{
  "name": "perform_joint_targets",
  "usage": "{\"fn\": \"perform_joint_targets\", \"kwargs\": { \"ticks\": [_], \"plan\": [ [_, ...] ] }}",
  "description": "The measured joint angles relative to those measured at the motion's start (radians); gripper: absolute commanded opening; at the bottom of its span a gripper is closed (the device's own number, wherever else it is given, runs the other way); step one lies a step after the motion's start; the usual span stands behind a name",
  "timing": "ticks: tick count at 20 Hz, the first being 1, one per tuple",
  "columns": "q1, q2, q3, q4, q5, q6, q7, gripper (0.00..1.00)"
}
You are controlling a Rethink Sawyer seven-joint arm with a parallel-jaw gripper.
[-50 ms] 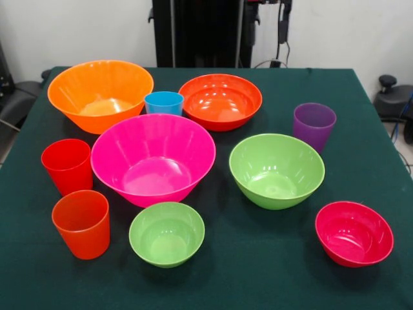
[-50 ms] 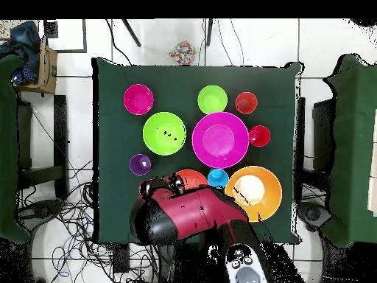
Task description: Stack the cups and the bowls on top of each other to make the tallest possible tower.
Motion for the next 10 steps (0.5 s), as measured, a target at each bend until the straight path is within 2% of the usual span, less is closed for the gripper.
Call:
{"fn": "perform_joint_targets", "kwargs": {
  "ticks": [10],
  "plan": [
    [-0.136, 0.000, 0.017, 0.046, -0.123, 0.000, 0.000, 1.00]
  ]
}}
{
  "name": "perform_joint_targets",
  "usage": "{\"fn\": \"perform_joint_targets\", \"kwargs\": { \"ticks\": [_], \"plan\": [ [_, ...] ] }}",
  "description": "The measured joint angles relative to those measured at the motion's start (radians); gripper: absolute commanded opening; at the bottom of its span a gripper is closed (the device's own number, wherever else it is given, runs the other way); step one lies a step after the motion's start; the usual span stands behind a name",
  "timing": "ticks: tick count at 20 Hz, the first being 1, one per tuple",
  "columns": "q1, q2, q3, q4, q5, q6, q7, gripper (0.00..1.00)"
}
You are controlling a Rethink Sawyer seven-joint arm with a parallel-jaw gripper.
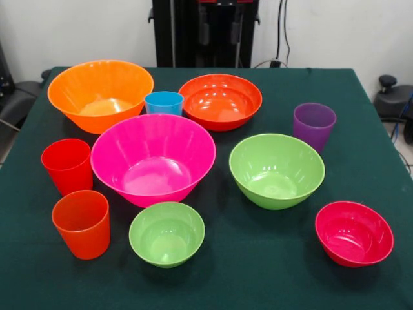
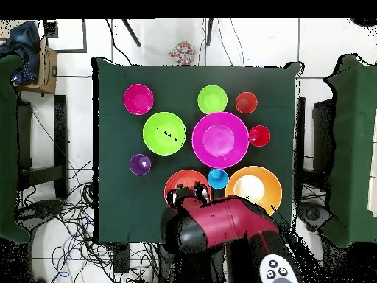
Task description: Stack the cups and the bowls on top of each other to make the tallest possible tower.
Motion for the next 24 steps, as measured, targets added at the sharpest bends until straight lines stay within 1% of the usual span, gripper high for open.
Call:
{"fn": "perform_joint_targets", "kwargs": {
  "ticks": [4, 6, 11, 13, 15, 16, 19, 21, 24],
  "plan": [
    [-0.053, 0.003, 0.016, 0.016, -0.059, 0.000, 0.000, 1.00],
    [-0.067, 0.006, 0.023, 0.020, -0.072, 0.000, 0.000, 1.00],
    [-0.136, 0.020, 0.060, 0.040, -0.142, 0.000, 0.000, 1.00],
    [-0.171, 0.031, 0.077, 0.049, -0.179, 0.000, 0.000, 1.00],
    [-0.187, 0.039, 0.085, 0.052, -0.202, 0.000, 0.000, 1.00],
    [-0.202, 0.049, 0.093, 0.053, -0.231, 0.000, 0.000, 1.00],
    [-0.220, 0.070, 0.099, 0.053, -0.281, 0.000, 0.000, 1.00],
    [-0.232, 0.094, 0.100, 0.053, -0.332, 0.000, 0.000, 1.00],
    [-0.236, 0.114, 0.101, 0.053, -0.369, 0.000, 0.000, 1.00]
  ]
}}
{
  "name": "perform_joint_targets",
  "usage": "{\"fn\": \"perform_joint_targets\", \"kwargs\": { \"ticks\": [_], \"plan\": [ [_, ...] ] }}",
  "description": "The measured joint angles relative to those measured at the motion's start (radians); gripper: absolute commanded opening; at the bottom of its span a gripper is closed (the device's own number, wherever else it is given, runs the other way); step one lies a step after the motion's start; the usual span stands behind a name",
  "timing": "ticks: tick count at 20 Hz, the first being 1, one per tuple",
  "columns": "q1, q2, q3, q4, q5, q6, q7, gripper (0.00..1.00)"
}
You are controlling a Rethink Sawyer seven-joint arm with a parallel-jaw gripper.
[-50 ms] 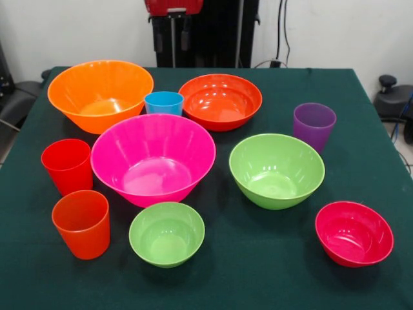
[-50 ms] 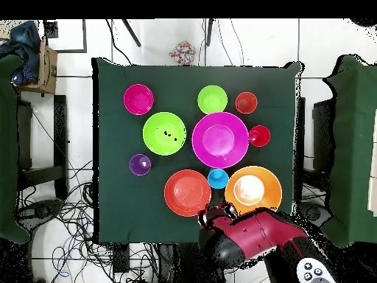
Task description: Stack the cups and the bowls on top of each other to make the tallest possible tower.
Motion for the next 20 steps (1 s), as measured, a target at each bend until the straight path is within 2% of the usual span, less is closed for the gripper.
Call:
{"fn": "perform_joint_targets", "kwargs": {
  "ticks": [7, 11, 15, 20],
  "plan": [
    [0.028, 0.057, -0.010, -0.004, -0.100, 0.000, 0.000, 1.00],
    [0.086, 0.115, -0.037, -0.021, -0.169, 0.000, 0.000, 1.00],
    [0.117, 0.141, -0.060, -0.036, -0.192, -0.001, 0.000, 1.00],
    [0.192, 0.194, -0.122, -0.083, -0.240, -0.016, 0.000, 1.00]
  ]
}}
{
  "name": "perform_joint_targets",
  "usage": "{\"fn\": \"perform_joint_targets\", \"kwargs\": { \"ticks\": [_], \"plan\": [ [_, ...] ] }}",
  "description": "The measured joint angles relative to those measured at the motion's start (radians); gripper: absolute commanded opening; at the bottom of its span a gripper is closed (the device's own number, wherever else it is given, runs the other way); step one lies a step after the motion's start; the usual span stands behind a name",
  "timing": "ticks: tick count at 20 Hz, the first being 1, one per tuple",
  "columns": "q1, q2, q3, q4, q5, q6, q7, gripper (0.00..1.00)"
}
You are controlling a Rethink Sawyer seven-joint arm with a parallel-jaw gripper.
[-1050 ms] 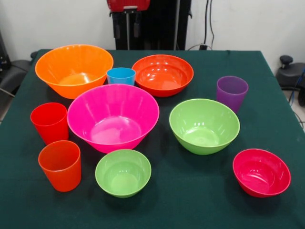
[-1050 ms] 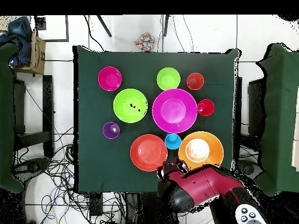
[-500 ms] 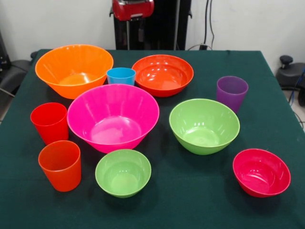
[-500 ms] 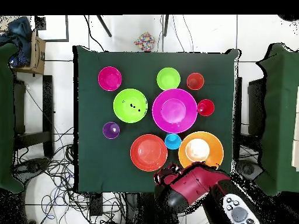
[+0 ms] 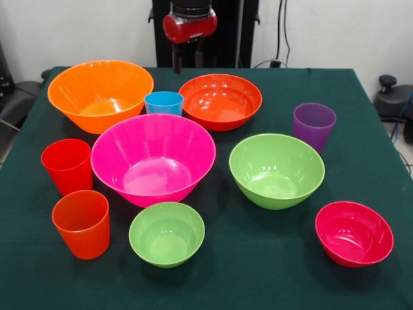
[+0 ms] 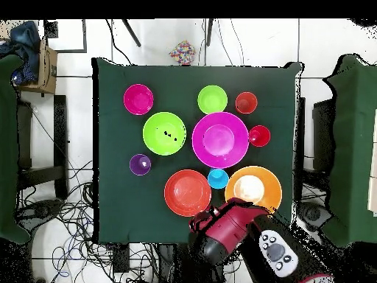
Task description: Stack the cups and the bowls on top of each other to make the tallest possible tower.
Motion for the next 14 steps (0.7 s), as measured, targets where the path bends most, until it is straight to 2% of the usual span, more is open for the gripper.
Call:
{"fn": "perform_joint_targets", "kwargs": {
  "ticks": [5, 14],
  "plan": [
    [0.033, 0.035, -0.040, -0.034, -0.019, -0.035, 0.000, 1.00],
    [-0.027, 0.065, -0.059, -0.070, -0.019, -0.044, 0.000, 1.00]
  ]
}}
